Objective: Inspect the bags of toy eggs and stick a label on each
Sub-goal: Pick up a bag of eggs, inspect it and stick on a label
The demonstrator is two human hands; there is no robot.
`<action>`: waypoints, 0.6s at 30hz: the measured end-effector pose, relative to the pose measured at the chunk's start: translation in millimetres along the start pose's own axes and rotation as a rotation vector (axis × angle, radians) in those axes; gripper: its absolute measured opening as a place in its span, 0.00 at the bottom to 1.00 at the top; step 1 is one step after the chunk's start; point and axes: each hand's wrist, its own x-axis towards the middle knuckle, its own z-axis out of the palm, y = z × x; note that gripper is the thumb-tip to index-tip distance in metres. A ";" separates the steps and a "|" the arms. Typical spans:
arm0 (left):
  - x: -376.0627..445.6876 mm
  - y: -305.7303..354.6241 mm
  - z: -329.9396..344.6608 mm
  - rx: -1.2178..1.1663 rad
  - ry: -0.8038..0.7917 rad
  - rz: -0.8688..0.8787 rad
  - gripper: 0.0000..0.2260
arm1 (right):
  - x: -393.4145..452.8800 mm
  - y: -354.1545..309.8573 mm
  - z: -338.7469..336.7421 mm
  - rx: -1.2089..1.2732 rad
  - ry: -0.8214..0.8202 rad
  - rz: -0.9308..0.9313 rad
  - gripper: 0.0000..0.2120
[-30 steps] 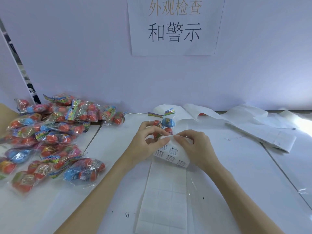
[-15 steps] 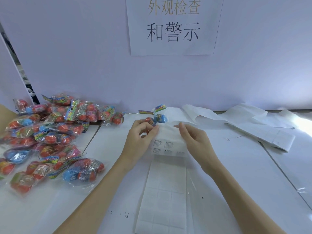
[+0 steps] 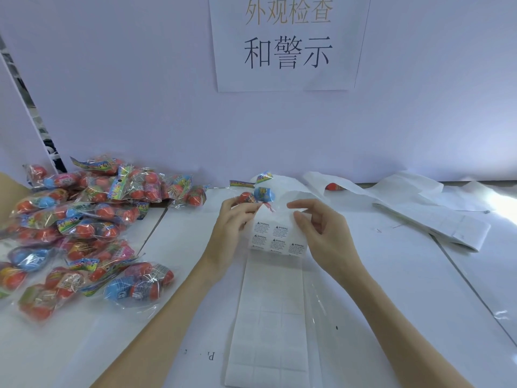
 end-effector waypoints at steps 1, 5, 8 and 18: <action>1.2 -0.4 -2.4 -0.046 -0.026 0.000 0.19 | 0.1 -0.5 0.0 0.011 -0.004 -0.012 0.12; 1.9 -0.2 -11.0 -0.010 -0.187 0.094 0.18 | -0.9 -0.1 0.2 0.025 -0.046 -0.037 0.13; -0.3 0.9 -14.4 0.061 -0.236 0.142 0.16 | -2.2 -0.3 1.0 0.014 -0.068 -0.047 0.13; -2.9 7.1 -4.3 0.127 0.028 0.159 0.16 | -2.6 1.7 3.2 -0.043 -0.030 -0.076 0.11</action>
